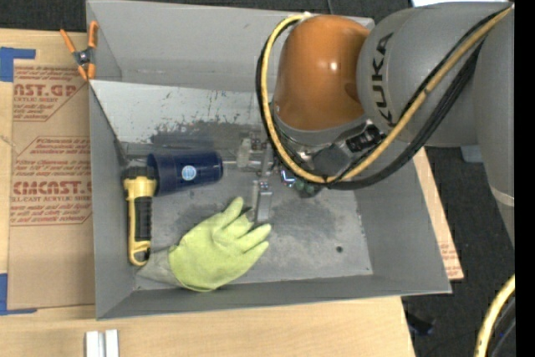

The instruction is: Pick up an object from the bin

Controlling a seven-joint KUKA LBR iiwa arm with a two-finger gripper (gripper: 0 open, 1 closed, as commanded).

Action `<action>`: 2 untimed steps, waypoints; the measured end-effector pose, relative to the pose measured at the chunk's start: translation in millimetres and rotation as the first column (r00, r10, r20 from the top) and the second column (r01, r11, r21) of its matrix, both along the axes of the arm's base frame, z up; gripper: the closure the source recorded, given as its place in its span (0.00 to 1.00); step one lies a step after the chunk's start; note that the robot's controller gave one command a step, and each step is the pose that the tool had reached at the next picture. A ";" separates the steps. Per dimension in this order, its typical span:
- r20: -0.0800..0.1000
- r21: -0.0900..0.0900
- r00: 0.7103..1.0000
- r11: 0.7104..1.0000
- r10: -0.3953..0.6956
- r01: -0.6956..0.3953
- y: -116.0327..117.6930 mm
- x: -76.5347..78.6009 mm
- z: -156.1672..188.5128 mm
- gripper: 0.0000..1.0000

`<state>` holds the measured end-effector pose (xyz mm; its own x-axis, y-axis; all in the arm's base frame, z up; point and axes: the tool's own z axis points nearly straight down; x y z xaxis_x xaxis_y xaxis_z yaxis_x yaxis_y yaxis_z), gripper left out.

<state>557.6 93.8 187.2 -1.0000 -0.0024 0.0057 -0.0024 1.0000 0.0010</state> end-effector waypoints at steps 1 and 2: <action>0.007 0.001 1.000 1.000 -0.001 0.001 -0.6 1.4 4.9 0.00; 0.008 0.000 0.989 0.989 0.150 -0.150 19.5 -22.9 -58.1 0.00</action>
Offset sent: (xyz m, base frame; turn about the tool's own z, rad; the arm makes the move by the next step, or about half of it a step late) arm -0.0464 0.0389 -0.1172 -0.2915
